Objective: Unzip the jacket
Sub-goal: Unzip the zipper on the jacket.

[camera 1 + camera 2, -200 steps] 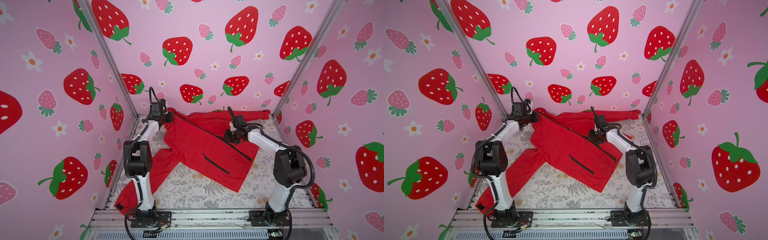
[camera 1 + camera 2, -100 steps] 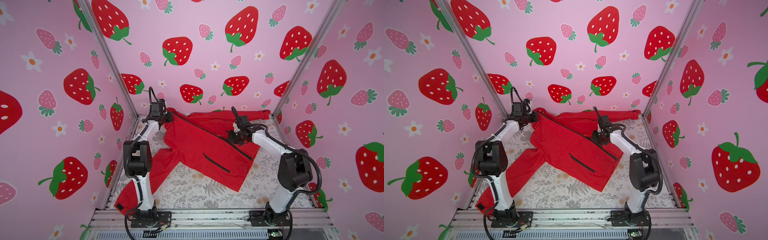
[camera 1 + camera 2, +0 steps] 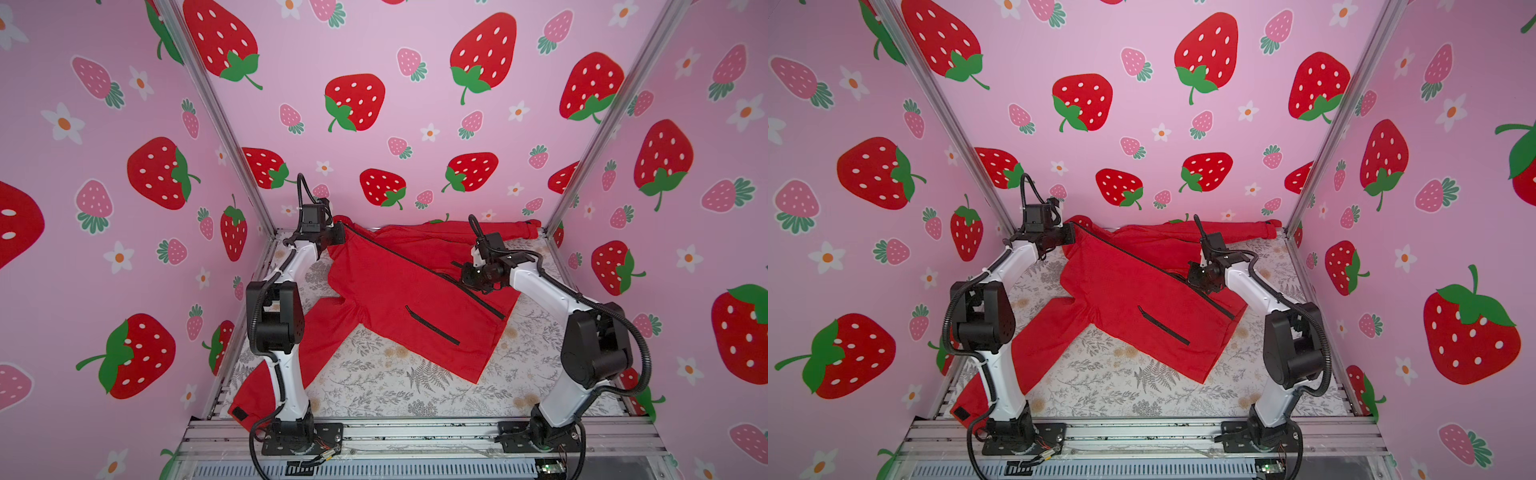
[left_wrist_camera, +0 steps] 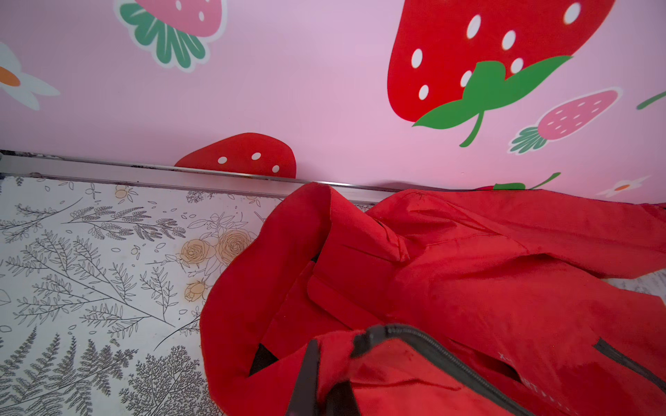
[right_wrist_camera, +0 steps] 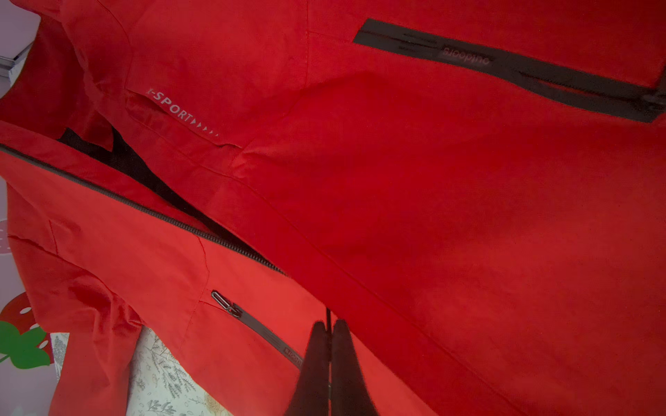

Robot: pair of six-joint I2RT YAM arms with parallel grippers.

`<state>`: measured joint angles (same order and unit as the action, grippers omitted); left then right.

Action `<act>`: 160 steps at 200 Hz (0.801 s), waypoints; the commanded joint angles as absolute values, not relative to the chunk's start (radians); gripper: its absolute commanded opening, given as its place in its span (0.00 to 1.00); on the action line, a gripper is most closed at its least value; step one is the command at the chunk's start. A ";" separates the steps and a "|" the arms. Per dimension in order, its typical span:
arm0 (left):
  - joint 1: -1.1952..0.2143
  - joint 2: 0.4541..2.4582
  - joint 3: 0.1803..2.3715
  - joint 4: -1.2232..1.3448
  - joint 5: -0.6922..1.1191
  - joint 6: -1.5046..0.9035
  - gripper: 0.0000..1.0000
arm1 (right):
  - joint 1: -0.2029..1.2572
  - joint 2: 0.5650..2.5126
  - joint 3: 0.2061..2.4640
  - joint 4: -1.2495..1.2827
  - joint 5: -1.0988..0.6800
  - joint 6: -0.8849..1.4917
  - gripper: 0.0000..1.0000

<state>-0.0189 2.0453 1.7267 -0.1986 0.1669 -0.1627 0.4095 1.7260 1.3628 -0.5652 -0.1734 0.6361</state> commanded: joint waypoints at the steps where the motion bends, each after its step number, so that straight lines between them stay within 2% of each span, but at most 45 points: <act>1: 0.013 2.023 1.778 -0.160 0.098 -0.176 0.00 | 0.390 1.683 1.345 -0.637 -0.138 0.621 0.00; 160: 0.029 2.033 1.788 -0.169 0.105 -0.179 0.00 | 0.359 1.576 1.267 -0.696 -0.118 0.600 0.00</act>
<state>-0.0025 2.0453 1.7290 -0.1989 0.1665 -0.1635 0.3809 1.6207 1.2957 -0.6193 -0.1703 0.6052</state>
